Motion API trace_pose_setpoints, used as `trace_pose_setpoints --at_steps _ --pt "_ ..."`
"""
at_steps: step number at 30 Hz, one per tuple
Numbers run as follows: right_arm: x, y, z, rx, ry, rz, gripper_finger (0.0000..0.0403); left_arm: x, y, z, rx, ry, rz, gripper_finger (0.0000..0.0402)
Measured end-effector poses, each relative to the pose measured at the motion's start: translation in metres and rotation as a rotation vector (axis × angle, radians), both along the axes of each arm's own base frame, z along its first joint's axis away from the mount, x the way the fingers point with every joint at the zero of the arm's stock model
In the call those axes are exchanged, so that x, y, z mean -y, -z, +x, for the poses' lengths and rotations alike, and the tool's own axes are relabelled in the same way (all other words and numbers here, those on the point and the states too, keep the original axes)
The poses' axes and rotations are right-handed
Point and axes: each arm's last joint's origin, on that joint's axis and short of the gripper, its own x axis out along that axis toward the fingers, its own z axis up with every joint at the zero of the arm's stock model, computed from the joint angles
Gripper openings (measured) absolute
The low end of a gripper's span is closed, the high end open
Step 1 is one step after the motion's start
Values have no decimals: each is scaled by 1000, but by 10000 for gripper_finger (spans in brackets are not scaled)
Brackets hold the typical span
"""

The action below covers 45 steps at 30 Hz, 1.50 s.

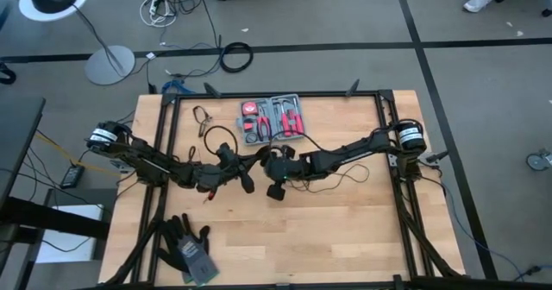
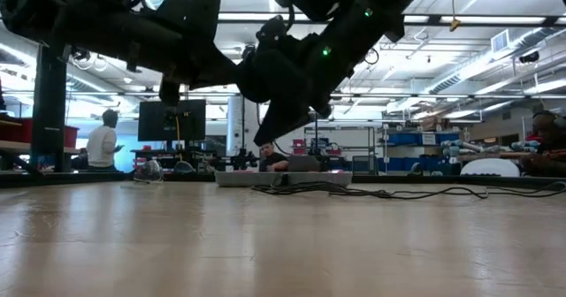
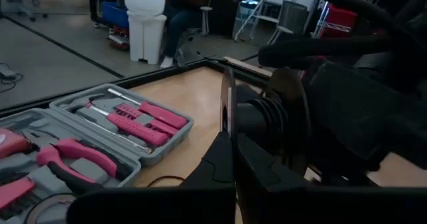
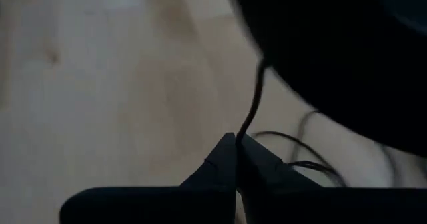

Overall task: Coil cords
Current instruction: Coil the black wire onto the black spool

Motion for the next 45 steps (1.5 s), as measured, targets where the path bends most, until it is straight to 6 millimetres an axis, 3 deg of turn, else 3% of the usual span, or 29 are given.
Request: trace_pose_setpoints --at_steps 12,19,26,36,45 --pt "-1 10 -10 29 1 -11 32 5 20 -31 89 41 -69 0" --pt "2 25 -42 275 10 44 38 5 27 -39 86 39 -80 0" --pt "18 43 -79 523 30 133 39 5 27 -39 82 43 -77 0" --pt "11 49 -85 486 -27 131 45 5 27 -39 83 44 -77 0" --pt "12 56 -87 403 -22 63 102 6 20 -39 145 74 -83 0"
